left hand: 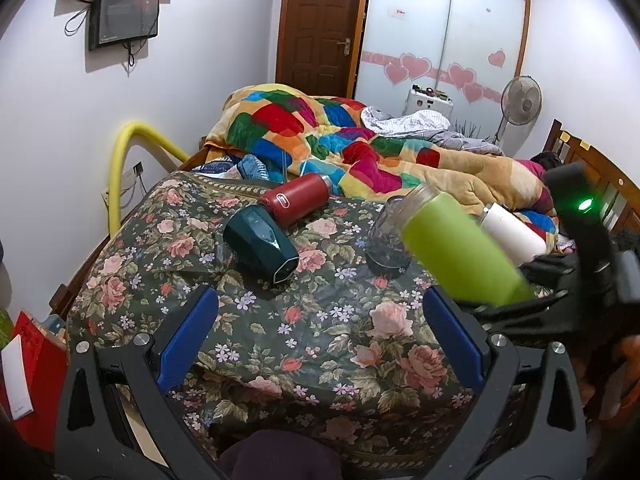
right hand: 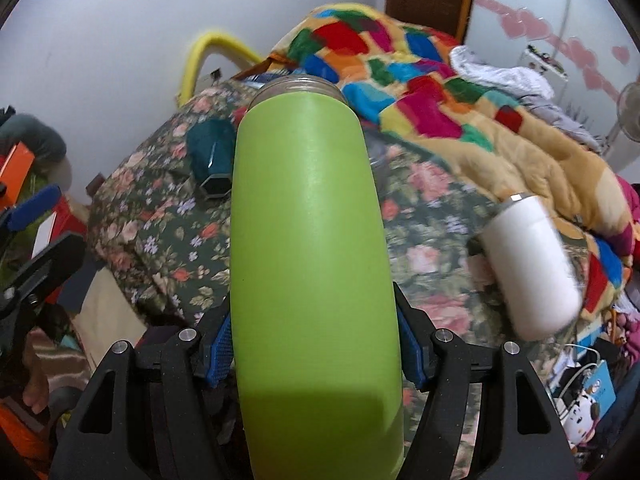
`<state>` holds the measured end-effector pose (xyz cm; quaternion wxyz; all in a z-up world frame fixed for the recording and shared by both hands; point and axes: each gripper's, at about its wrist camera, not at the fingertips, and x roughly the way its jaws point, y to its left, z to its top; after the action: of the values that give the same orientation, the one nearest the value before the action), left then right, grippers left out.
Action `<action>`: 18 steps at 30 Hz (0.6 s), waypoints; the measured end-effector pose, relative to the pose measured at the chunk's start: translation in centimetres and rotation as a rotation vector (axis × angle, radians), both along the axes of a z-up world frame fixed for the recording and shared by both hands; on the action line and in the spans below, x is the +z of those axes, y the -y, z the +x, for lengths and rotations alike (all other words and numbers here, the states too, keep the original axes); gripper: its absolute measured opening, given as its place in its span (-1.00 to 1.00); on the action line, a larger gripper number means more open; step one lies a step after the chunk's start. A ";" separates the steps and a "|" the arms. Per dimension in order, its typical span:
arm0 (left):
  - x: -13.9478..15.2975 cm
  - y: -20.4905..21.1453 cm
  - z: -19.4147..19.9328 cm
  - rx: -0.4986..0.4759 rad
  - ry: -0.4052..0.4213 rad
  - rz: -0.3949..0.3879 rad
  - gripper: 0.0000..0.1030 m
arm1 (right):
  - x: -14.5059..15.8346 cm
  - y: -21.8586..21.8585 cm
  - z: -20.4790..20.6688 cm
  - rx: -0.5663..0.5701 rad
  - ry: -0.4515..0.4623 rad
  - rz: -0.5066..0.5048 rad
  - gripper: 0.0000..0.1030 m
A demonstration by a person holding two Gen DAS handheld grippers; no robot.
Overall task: Flip cup upright
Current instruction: 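Close the right gripper around the lime-green cup's body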
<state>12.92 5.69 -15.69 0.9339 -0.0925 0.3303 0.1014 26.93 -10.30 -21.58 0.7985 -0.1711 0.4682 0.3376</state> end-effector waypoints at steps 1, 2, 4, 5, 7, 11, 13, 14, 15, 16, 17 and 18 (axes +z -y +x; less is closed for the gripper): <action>-0.1 -0.1 0.1 0.002 -0.004 -0.002 0.99 | -0.6 -0.4 0.0 0.005 -0.014 -0.004 0.23; -0.3 -0.3 0.2 0.005 -0.009 -0.005 0.99 | -1.5 -0.8 0.2 0.013 -0.030 -0.013 0.23; -0.7 -0.6 0.5 0.011 -0.019 -0.013 0.99 | -3.1 -1.7 0.3 0.019 -0.048 -0.039 0.23; -1.0 -0.8 0.7 0.013 -0.026 -0.020 0.99 | -3.6 -2.0 0.1 0.022 -0.053 -0.051 0.23; -1.6 -1.1 1.0 0.014 -0.041 -0.036 0.99 | -5.2 -2.4 0.1 0.024 -0.075 -0.078 0.23; -2.9 -1.5 1.8 0.007 -0.080 -0.070 0.99 | -7.3 -2.8 0.6 0.022 -0.113 -0.118 0.23; -3.7 -1.7 2.3 0.003 -0.103 -0.092 0.99 | -7.9 -2.9 0.8 0.024 -0.125 -0.127 0.23; -4.0 -1.8 2.4 0.003 -0.111 -0.102 0.99 | -8.1 -3.0 0.9 0.026 -0.131 -0.132 0.23; -4.4 -1.9 2.6 0.004 -0.118 -0.114 0.99 | -8.1 -3.1 1.0 0.028 -0.133 -0.137 0.23; -4.8 -2.1 2.8 0.004 -0.127 -0.127 0.99 | -8.1 -3.1 1.0 0.032 -0.130 -0.140 0.23; -5.0 -2.2 3.0 0.004 -0.135 -0.136 0.99 | -8.2 -3.2 0.9 0.037 -0.123 -0.145 0.23; -5.4 -2.3 3.2 0.003 -0.145 -0.147 0.99 | -8.1 -3.3 0.7 0.044 -0.109 -0.150 0.23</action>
<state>16.09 7.99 -21.06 0.8981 -0.1539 0.4033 0.0845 27.67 -6.99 -29.63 0.7491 -0.2223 0.5310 0.3278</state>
